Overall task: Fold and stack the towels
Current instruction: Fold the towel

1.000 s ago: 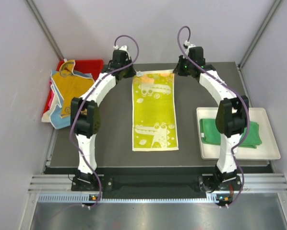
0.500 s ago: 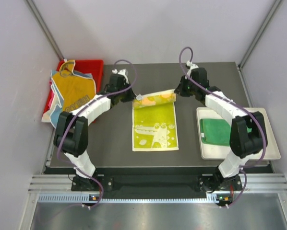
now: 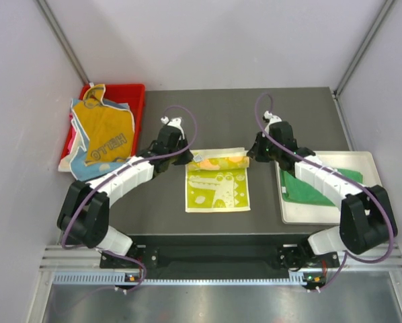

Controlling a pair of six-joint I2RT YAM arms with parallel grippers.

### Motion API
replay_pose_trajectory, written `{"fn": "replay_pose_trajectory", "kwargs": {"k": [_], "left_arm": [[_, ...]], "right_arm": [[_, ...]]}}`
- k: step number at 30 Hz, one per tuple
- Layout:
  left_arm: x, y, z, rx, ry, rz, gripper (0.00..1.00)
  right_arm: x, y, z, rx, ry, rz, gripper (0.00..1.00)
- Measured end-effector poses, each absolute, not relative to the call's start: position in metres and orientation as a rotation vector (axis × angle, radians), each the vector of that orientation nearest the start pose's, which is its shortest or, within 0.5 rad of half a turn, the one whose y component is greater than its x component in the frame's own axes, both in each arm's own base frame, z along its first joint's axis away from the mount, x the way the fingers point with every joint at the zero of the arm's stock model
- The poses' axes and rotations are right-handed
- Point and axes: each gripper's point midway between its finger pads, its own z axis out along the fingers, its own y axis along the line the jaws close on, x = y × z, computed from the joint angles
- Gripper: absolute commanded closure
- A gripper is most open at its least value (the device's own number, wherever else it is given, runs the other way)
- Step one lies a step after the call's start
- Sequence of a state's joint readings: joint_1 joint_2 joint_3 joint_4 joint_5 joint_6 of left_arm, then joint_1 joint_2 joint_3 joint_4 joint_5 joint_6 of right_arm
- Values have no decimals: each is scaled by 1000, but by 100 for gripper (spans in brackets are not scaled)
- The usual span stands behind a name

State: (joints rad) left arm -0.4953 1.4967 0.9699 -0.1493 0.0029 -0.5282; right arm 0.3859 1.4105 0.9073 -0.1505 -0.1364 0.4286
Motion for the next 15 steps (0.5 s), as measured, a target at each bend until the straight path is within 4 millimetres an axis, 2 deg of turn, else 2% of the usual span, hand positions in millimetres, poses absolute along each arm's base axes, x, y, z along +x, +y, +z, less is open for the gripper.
{"fn": "replay_pose_trajectory", "kwargs": {"k": [7,15], "left_arm": [[330,-217,109,-4,2359,-489,100],[310,-212,98,-1,2399,-456,100]], "right_arm": [[328,188,130,-39,2282,596,100],[304,192,109,-62,2335,589,100]]}}
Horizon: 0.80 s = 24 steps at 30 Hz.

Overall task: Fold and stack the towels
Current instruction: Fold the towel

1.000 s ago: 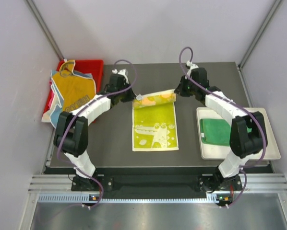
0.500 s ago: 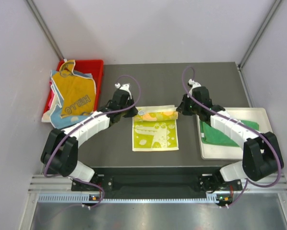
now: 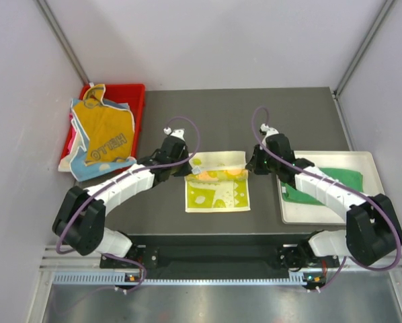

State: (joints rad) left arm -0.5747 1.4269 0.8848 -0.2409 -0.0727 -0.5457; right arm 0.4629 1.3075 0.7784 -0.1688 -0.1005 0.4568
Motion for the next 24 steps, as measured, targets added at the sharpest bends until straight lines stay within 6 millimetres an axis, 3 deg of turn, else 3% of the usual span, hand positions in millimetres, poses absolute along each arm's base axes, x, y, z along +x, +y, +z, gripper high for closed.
{"fn": "replay_pose_trajectory", "kwargs": {"k": [13,24], "left_arm": [[297,-214,88,24,2429,-454,99],[289,-214,96,38,2415,-470,99]], "right_arm": [[292,191,102,-57,2358,570,100],[280,190,99,-63,2365,563,100]]}}
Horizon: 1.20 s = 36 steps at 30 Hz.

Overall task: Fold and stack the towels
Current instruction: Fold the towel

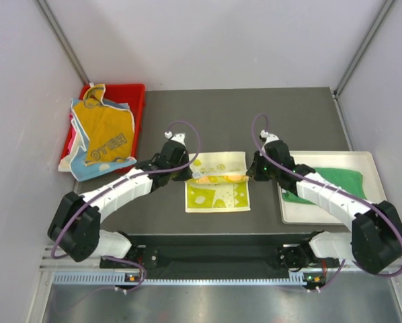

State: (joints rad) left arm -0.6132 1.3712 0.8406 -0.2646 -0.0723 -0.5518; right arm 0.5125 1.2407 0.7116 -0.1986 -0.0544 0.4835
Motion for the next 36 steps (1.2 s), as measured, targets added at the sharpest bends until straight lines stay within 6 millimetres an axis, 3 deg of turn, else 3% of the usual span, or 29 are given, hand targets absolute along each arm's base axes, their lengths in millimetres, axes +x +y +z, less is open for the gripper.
{"fn": "replay_pose_trajectory", "kwargs": {"k": [4,17,29,36], "left_arm": [[287,-215,99,42,2408,-475,100],[272,-208,83,52,2451,-459,99],[255,-210,64,56,2489,-483,99],[250,-212,56,57,2509,-485,94]], "right_arm": [[279,192,100,-67,2361,560,100],[271,197,111,-75,2335,578,100],[247,190,74,-58,2417,566,100],[247,191,73,-51,2417,569,100]]}}
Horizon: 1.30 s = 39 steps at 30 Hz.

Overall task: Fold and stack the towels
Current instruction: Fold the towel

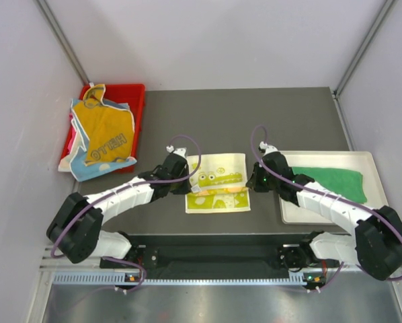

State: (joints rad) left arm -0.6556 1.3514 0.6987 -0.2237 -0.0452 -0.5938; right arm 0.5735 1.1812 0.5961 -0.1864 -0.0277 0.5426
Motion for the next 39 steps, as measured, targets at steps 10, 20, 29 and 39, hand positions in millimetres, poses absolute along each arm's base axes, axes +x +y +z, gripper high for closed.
{"fn": "replay_pose_trajectory", "kwargs": {"k": [10,20,29,39], "left_arm": [[242,-210,46,57,2532,-482,68],[234,-206,53,63,2522,-496,64],[250,-221,99,62,2423,-578,66],[223,-222,48,48,2585,-593,71]], "right_arm": [[241,188,64,-47,2436,560,86],[235,185,67,-47,2430,561,63],[237,182,83,-39,2395,545,62],[238,183,77,-48,2416,523,62]]}}
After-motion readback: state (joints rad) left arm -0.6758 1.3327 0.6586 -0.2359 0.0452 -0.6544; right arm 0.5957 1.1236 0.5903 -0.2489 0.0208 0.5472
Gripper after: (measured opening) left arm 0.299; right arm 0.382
